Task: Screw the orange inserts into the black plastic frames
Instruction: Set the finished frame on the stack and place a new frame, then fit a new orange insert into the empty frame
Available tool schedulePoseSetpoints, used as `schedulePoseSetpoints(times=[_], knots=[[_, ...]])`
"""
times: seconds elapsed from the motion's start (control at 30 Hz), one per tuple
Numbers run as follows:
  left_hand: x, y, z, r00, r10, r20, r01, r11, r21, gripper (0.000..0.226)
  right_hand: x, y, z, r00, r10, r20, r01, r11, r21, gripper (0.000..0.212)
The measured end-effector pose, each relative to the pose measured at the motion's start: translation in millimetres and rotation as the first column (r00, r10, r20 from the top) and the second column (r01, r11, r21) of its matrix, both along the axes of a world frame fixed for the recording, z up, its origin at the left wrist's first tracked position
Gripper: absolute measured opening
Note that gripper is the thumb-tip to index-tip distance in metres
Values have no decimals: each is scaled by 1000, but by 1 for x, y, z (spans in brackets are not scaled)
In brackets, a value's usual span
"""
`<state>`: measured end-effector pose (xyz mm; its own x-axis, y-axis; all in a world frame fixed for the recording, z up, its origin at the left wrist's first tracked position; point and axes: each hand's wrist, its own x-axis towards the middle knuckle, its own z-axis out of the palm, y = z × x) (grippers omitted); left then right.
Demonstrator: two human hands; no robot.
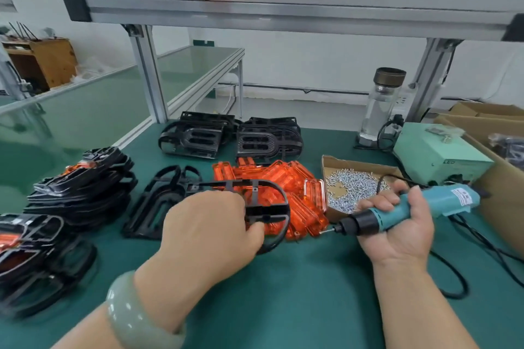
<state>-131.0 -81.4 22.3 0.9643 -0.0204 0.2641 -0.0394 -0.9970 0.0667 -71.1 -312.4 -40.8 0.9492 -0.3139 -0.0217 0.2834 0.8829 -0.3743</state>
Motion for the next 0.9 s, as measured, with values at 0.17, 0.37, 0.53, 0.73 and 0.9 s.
schedulePoseSetpoints(times=[0.17, 0.37, 0.53, 0.73, 0.9], knots=[[-16, -25, -15, 993, -40, -114, 46, 998, 49, 39, -3, -2, -2, 1000, 5, -4, -5, 1000, 28, 19], [-29, -53, -34, 971, -125, -203, 138, 989, 51, 30, -5, -2, -1, 1000, -28, -13, 29, 999, 31, 12], [-33, -60, -40, 967, -178, -181, 190, 981, 46, 32, -5, -2, -3, 999, -30, -20, 31, 999, 32, 19], [-32, -59, -40, 961, -182, -209, 185, 983, -6, 50, -5, 1, -3, 999, -30, -29, 30, 1000, 0, 23], [-22, -35, -27, 977, -184, -105, 162, 967, -196, 45, -5, 1, -2, 999, -26, -31, 26, 1000, 15, 21]])
